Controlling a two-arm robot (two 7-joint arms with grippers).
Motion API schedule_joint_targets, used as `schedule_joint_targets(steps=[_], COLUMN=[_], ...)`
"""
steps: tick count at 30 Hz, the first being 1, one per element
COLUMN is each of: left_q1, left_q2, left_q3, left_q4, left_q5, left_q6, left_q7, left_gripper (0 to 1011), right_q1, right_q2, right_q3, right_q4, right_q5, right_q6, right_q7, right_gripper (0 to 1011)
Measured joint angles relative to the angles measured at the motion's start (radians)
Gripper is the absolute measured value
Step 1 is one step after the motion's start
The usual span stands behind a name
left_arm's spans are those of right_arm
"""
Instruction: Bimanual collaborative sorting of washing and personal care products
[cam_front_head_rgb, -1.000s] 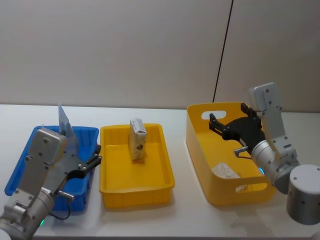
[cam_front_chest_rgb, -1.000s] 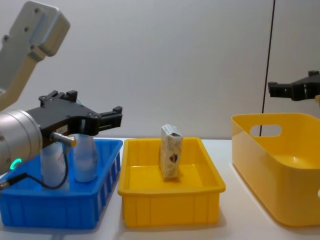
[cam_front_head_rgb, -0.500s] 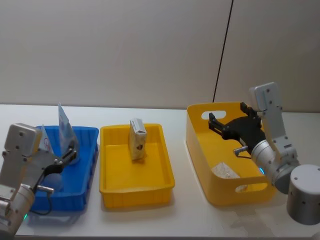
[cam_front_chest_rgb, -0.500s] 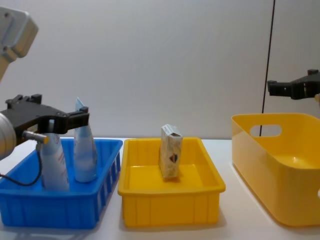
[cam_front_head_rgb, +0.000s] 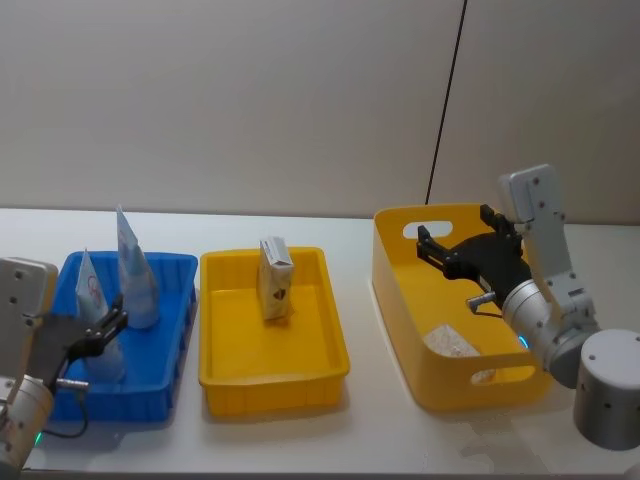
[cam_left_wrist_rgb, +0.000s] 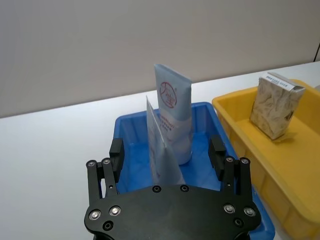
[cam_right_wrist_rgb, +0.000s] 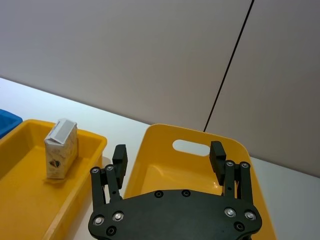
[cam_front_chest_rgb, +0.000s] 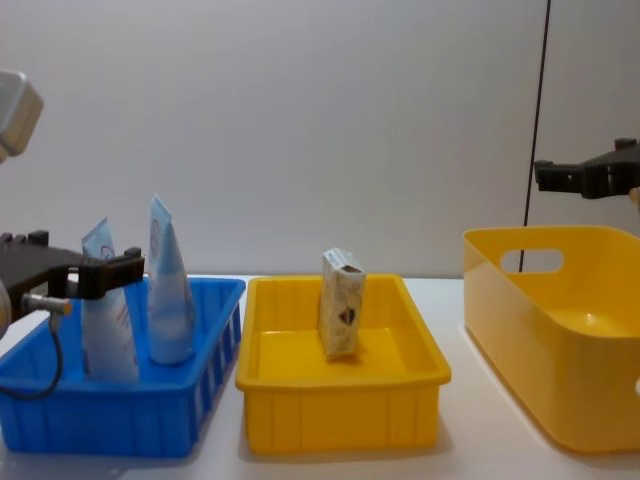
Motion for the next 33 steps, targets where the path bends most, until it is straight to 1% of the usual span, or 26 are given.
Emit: schedule_joint_targets(steps=[13, 15, 17, 22, 23, 28, 29, 32, 33], left_q1=[-0.044, -0.059, -0.064, -0.099, -0.099, -0.132, -0.132, -0.148, -0.151], left_q2=[-0.030, -0.037, -0.040, -0.055, -0.055, -0.068, -0.068, -0.075, -0.077], left_q3=[-0.006, -0.004, -0.004, 0.000, 0.000, 0.004, 0.004, 0.006, 0.006], left_q4=[0.094, 0.123, 0.132, 0.191, 0.191, 0.246, 0.246, 0.276, 0.281], left_q5=[-0.009, -0.009, -0.009, -0.006, -0.006, 0.001, 0.001, 0.007, 0.008], left_q6=[-0.001, -0.004, -0.006, -0.016, -0.016, -0.025, -0.025, -0.028, -0.029], left_q7=[-0.027, -0.036, -0.038, -0.055, -0.055, -0.069, -0.069, -0.074, -0.074], left_gripper=[1001, 1001, 1001, 1001, 1001, 1000, 1000, 916, 905], right_q1=[0.000, 0.000, 0.000, 0.000, 0.000, 0.000, 0.000, 0.000, 0.000], right_q2=[0.000, 0.000, 0.000, 0.000, 0.000, 0.000, 0.000, 0.000, 0.000], right_q3=[0.000, 0.000, 0.000, 0.000, 0.000, 0.000, 0.000, 0.000, 0.000], right_q4=[0.000, 0.000, 0.000, 0.000, 0.000, 0.000, 0.000, 0.000, 0.000], right_q5=[0.000, 0.000, 0.000, 0.000, 0.000, 0.000, 0.000, 0.000, 0.000], right_q6=[0.000, 0.000, 0.000, 0.000, 0.000, 0.000, 0.000, 0.000, 0.000], right_q7=[0.000, 0.000, 0.000, 0.000, 0.000, 0.000, 0.000, 0.000, 0.000], right_gripper=[1004, 1004, 1004, 1004, 1004, 1004, 1004, 1004, 1004])
